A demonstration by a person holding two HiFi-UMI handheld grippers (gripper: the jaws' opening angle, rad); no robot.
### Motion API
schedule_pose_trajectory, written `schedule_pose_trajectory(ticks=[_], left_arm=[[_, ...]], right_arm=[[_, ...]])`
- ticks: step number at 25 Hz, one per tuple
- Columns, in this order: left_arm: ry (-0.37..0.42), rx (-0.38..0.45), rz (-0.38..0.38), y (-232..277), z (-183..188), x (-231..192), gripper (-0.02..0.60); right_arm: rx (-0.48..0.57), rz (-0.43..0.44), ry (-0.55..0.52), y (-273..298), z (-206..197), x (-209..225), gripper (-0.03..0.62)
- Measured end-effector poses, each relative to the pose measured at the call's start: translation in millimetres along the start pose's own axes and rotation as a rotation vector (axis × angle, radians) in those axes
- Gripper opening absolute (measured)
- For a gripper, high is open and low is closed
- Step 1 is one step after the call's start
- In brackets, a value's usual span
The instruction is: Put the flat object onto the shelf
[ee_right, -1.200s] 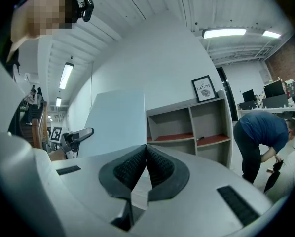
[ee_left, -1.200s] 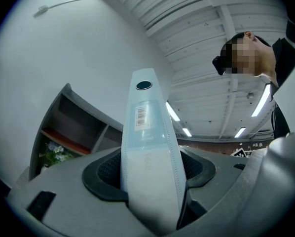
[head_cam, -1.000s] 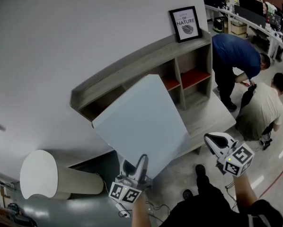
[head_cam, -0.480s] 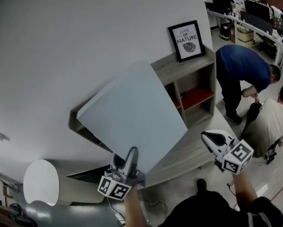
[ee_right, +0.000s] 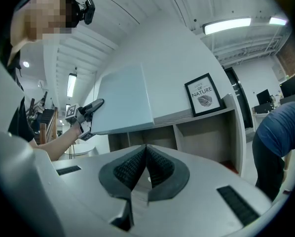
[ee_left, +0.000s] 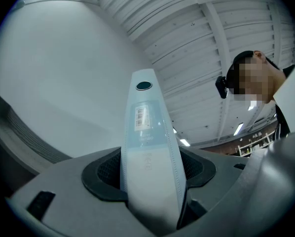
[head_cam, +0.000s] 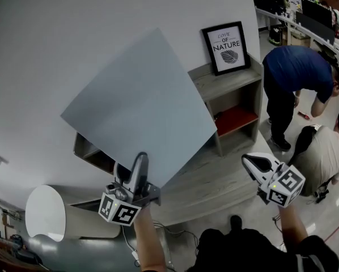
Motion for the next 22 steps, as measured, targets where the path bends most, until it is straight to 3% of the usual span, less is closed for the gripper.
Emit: schedule_pose_trajectory(ticks=[9, 22], left_arm=[[0.082, 0.033, -0.023, 38.6, 41.6, -39.3, 0.308], [0.142, -0.008, -0.102, 117.4, 35.0, -100.5, 0.308]], right_arm=[[0.007, -0.003, 0.000, 32.6, 11.6, 8.2, 0.011], [0.040, -0.135, -0.003, 51.1, 30.9, 3.6, 0.011]])
Point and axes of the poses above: the fingertips, and each gripper's own axes: y forward along the fingers, x to its right, z out of its top, the point moved 2 cm from there along -y, backward along the fingers, and after that the axes turned 15 degrees about -x, right-handed, at the moved point
